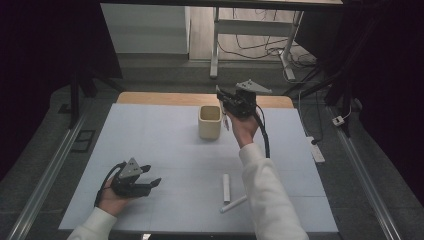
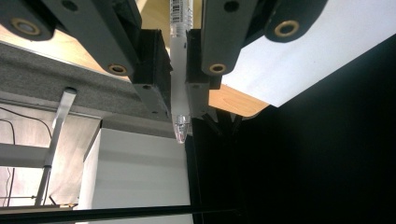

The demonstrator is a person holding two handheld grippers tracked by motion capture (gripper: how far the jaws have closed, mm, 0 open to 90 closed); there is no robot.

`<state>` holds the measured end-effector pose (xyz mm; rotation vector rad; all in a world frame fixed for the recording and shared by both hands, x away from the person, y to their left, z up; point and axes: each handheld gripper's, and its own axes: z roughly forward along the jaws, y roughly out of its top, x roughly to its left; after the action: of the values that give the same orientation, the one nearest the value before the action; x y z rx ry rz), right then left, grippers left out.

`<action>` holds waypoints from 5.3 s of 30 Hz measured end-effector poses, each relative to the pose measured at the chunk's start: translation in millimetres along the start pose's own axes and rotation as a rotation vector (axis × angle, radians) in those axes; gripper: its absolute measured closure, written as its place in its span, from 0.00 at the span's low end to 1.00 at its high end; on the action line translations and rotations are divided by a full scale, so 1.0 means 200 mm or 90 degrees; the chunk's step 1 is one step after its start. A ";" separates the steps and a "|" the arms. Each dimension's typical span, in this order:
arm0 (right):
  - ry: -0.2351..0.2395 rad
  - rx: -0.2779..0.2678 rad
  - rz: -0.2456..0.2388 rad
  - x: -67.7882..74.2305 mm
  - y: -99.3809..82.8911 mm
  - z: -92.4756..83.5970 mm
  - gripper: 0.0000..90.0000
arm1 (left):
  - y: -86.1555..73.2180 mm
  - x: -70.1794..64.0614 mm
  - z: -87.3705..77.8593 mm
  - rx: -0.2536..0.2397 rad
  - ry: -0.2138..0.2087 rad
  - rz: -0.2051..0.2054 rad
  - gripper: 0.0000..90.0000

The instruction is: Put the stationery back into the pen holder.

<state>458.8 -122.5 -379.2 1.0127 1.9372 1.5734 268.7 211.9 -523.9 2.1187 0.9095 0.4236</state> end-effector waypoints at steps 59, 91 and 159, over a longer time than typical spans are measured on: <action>-0.015 0.005 -0.020 -0.04 0.05 0.35 0.75 | -0.01 0.01 0.01 0.005 0.002 0.003 0.40; 0.020 0.068 -0.047 -0.06 0.01 0.16 0.60 | 0.00 0.01 0.01 0.004 0.008 0.002 0.40; 0.110 0.269 -0.166 -0.14 -0.58 -0.69 0.54 | 0.00 0.00 0.01 0.011 0.025 0.007 0.40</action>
<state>346.2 -240.7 -458.5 0.7509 2.4758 1.1659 269.0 210.9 -525.4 2.1381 0.9278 0.4662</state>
